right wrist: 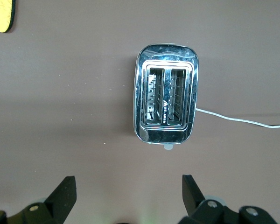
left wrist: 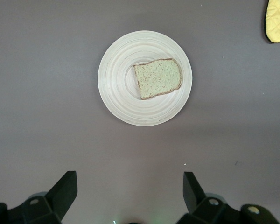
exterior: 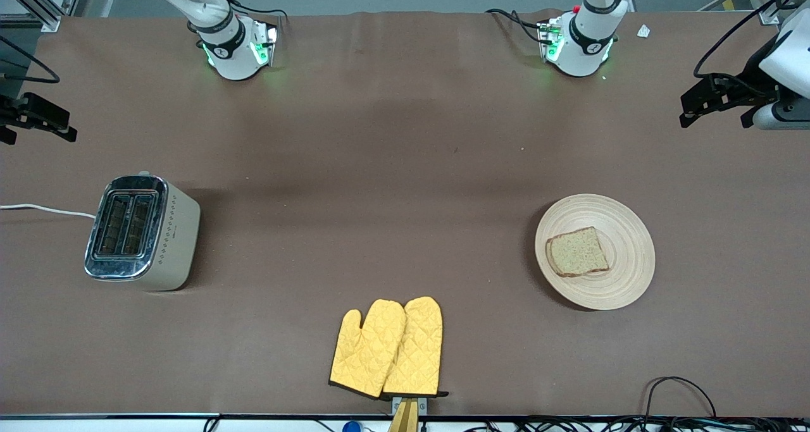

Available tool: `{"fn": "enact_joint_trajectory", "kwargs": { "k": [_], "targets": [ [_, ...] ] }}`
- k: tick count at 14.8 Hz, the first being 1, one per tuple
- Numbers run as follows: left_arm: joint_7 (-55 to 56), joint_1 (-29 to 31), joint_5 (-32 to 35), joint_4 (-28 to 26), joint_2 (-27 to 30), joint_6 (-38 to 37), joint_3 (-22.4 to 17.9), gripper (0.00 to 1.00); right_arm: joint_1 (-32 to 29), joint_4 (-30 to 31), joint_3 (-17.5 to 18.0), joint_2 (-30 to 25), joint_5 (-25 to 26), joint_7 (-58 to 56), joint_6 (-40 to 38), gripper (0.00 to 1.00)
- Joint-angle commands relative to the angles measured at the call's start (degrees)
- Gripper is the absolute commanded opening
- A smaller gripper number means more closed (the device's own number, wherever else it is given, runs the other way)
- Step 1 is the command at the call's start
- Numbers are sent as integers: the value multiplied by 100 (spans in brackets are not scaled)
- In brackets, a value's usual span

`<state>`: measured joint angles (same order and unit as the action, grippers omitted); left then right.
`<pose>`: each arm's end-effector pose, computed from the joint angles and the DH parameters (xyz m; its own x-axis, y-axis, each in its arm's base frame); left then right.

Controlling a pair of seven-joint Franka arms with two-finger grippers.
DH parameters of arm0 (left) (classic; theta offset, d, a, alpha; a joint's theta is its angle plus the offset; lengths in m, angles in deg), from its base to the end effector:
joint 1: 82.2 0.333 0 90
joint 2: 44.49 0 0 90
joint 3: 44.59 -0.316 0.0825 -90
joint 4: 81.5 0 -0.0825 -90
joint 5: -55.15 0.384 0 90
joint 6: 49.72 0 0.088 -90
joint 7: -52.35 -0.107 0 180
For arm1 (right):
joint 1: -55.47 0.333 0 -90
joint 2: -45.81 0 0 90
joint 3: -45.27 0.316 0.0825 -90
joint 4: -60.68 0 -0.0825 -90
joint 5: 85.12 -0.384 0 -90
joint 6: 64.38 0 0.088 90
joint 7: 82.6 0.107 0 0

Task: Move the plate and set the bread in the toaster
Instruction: 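Move the left gripper down toward the rim of the wooden plate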

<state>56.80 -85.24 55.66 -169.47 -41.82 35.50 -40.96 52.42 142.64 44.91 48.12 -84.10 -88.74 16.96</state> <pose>0.5279 -0.0616 0.6590 0.9993 -0.0379 -0.0006 -0.0379 -0.9992 -0.0119 0.5503 -0.0348 0.6545 0.9976 0.0450 -0.0527 0.0457 -0.9989 0.0124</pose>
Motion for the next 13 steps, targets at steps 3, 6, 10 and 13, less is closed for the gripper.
{"fn": "enact_joint_trajectory", "kwargs": {
  "k": [3, 6, 10, 13],
  "targets": [
    [-49, -21, 89, 315, -230, -40, -11, 100, 120, 161, -44, -248, 12, -44, -4, 100],
    [-198, 83, 28, 641, -696, -40, -29, 100, 120, 188, -52, -257, 12, -44, -13, 100],
    [-620, 784, -1225, 615, -1354, 397, -20, 100, 164, 188, -61, -283, 12, -44, -30, 100],
    [-1689, 1269, -2298, 606, -2004, 881, -20, 100, 163, 188, -88, -275, 4, -44, -13, 100]
  ]
}}
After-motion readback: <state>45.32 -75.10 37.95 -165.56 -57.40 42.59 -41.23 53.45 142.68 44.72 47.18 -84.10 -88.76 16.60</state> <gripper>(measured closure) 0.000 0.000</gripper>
